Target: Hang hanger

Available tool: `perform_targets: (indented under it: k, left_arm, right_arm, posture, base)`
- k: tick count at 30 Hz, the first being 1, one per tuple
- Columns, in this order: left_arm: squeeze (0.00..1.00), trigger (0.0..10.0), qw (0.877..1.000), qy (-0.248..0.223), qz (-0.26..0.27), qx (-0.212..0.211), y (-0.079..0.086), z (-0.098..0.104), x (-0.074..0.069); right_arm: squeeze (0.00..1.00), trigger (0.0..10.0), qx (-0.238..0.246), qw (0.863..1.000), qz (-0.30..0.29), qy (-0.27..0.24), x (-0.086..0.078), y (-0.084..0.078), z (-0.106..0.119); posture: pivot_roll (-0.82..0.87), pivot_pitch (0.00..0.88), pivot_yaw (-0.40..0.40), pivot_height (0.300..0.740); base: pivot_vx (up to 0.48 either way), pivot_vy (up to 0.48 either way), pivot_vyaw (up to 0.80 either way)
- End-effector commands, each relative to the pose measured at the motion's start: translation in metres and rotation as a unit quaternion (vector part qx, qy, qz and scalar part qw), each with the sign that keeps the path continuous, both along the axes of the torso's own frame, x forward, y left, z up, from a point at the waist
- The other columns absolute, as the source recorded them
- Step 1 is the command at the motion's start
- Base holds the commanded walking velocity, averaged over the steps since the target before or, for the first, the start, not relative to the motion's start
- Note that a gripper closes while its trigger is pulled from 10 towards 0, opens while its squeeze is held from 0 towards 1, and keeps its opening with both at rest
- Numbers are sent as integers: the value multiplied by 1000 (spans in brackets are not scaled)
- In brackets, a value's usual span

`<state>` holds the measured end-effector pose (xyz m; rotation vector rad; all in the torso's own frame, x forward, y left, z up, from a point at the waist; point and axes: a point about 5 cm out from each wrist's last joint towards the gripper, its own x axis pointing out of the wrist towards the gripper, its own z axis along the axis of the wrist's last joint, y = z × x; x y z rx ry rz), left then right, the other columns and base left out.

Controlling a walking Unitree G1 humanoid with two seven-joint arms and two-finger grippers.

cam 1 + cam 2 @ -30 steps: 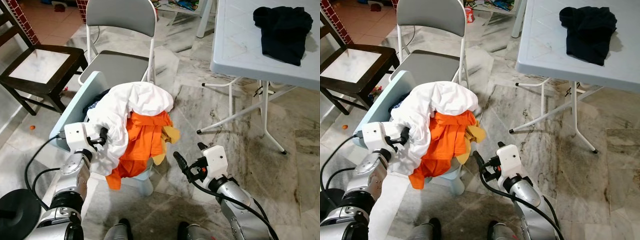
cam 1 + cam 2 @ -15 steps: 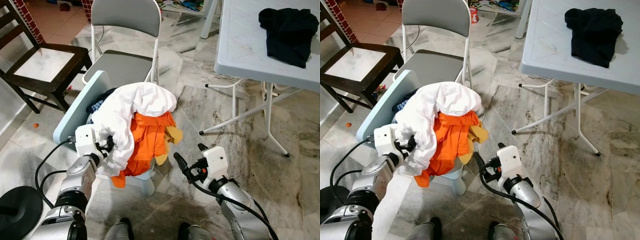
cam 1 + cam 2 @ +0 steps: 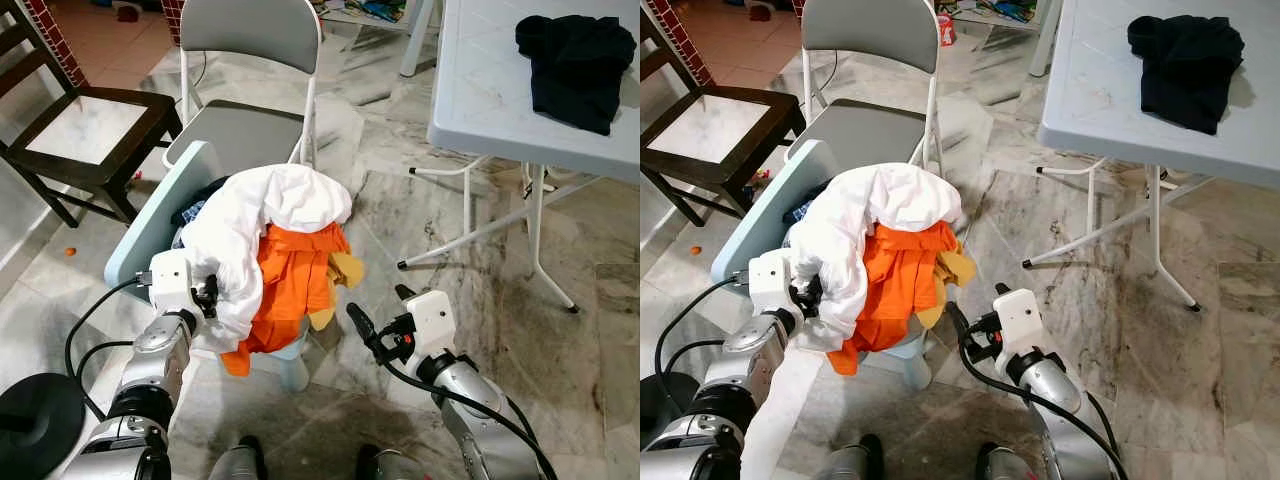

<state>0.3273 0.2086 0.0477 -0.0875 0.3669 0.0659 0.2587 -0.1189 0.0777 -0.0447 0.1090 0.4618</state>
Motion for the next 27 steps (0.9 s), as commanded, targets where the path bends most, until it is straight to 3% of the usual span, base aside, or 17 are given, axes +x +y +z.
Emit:
perform_targets:
  k: [1,12,19,27]
  left_arm:
    - [0,0,1000,18,3,10,2,-9,-7]
    - [0,0,999,13,22,30,8,-9,-9]
    - [0,0,990,-10,99,96,35,1,-11]
    - [0,0,984,-41,128,119,50,17,-4]
  right_arm:
    - [0,10000,-5,1000,0,7,-2,-1,-3]
    - [0,10000,-9,1000,2,8,-2,-2,-4]
    - [0,10000,-8,1000,3,6,-1,-2,-3]
    - [0,10000,-9,1000,2,5,-1,-2,-3]
  posture:
    - [-26,220,-2,740]
    - [-22,218,-5,740]
    - [-21,212,-10,740]
    - [-23,209,-4,740]
  base:
    - [0,0,0]
    - [0,0,0]
    - [0,0,0]
    - [0,0,0]
